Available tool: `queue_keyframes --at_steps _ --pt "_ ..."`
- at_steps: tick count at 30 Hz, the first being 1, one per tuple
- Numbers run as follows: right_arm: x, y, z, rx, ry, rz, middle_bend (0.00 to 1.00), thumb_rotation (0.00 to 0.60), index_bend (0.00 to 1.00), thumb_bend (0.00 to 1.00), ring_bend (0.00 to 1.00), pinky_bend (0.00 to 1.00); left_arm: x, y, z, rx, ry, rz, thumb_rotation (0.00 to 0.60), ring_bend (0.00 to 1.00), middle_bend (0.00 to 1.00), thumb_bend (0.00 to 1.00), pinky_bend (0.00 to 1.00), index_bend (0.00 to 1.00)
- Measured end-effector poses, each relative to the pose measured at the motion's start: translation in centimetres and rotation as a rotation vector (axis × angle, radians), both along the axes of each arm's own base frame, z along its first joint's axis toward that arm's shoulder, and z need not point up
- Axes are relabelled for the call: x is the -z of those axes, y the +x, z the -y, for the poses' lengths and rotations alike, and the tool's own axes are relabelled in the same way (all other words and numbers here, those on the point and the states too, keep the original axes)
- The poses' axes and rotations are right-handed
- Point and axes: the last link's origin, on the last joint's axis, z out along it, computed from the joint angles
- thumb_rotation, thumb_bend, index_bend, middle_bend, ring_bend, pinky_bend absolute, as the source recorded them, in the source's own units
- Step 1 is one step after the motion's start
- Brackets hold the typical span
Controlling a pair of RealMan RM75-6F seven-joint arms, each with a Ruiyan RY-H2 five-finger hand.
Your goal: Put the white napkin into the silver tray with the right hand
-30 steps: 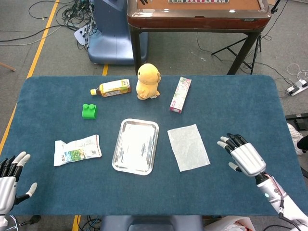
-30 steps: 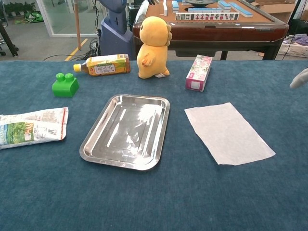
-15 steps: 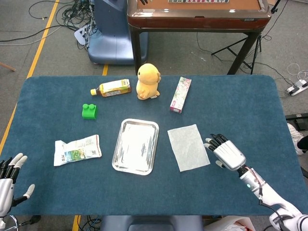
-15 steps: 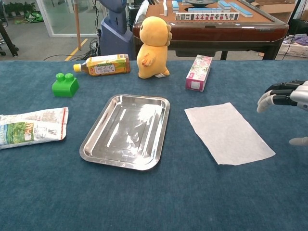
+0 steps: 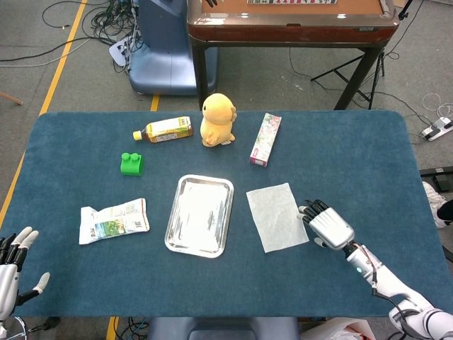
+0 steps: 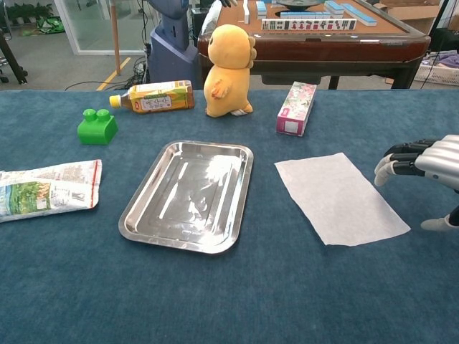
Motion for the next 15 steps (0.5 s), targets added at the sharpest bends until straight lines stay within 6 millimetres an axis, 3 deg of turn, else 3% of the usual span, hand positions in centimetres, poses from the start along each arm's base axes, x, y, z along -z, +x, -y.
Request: queue_keyframes --at_steps 15 --pt "1.8 0.8 0.8 -0.025 0.02 0.011 0.24 0.6 0.31 0.08 0.12 0.22 -0.2 -0.4 0.1 -0.012 0.004 -0.001 0.6 0.03 0.08 0.25 0.0 0.12"
